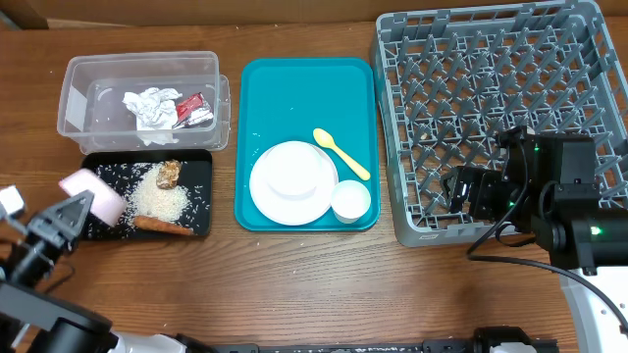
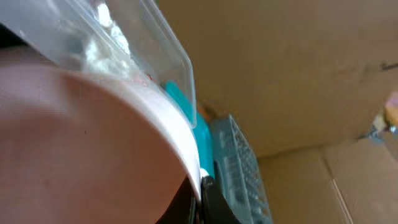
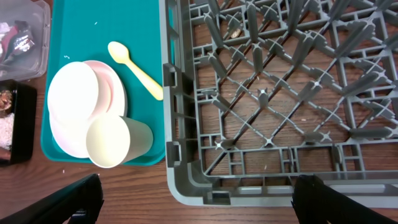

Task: Sort waste into correct bins and load items into the dishwasher

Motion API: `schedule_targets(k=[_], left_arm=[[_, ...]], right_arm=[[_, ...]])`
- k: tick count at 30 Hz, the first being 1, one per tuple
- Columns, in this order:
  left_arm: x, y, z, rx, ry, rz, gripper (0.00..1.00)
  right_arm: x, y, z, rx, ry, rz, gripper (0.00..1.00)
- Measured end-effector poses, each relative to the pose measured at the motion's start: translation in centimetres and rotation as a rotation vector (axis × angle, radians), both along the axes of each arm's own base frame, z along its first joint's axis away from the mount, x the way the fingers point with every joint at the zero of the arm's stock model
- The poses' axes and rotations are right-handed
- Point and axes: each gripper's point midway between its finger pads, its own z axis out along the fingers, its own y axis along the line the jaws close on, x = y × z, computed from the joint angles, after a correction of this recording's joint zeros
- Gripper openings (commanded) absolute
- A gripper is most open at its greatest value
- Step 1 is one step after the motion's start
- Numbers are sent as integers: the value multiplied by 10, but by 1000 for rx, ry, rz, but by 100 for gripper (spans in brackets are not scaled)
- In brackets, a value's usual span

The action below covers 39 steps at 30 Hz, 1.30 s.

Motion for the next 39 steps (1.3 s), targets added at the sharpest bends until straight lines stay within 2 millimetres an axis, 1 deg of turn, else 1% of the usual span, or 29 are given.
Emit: schedule_targets(k=[1,4,9,15,17,19,21,23,25,26,27,29,30,31,32,33,34,36,37,38,39], left_arm=[[-3,6,-5,6,-39,32,4],[-3,8,-9,-15,-78,49,4],[5,3,-5,-135,-64,31,4],[18,-9,-2,-159,-61,-24,4],[25,-16,2,-146,-67,-62,4],[38,-27,11,-124,-77,-120,4],[55,-40,26,-89,-98,-194,4],[72,-59,45,-43,-132,-279,4],[92,-86,68,17,-176,-384,4],[104,-107,85,71,-206,-456,4],[111,-124,96,107,-217,-502,4],[128,-163,112,211,-206,-584,4],[137,-187,120,286,-204,-623,4],[141,-205,125,334,-200,-648,4],[148,-236,127,431,-188,-680,4],[152,-259,127,511,-178,-695,4],[155,-280,123,587,-161,-701,4],[161,-310,108,748,-117,-686,4],[165,-325,98,858,-95,-665,4],[168,-338,87,963,-77,-647,4],[173,-346,80,1046,-71,-626,4]], right_arm=[[0,0,0,0,1,0,100],[0,0,0,0,0,0,100],[0,0,0,1,-1,0,100],[1,1,1,3,-3,2,100],[1,1,1,3,-3,2,100],[1,1,1,3,-4,2,100],[1,1,1,3,-6,2,100],[1,1,1,3,-6,2,100],[1,1,1,3,-7,1,100],[1,1,1,3,-6,2,100],[1,1,1,3,-7,2,100],[1,1,1,3,-8,2,100],[2,1,1,3,-8,2,100],[1,0,1,3,-7,1,100],[2,1,1,3,-9,2,100],[2,1,1,3,-8,2,100],[2,1,1,3,-9,2,100],[2,1,1,3,-10,2,100],[2,1,1,3,-9,2,100],[2,1,1,3,-9,2,100],[2,1,1,3,-9,1,100]])
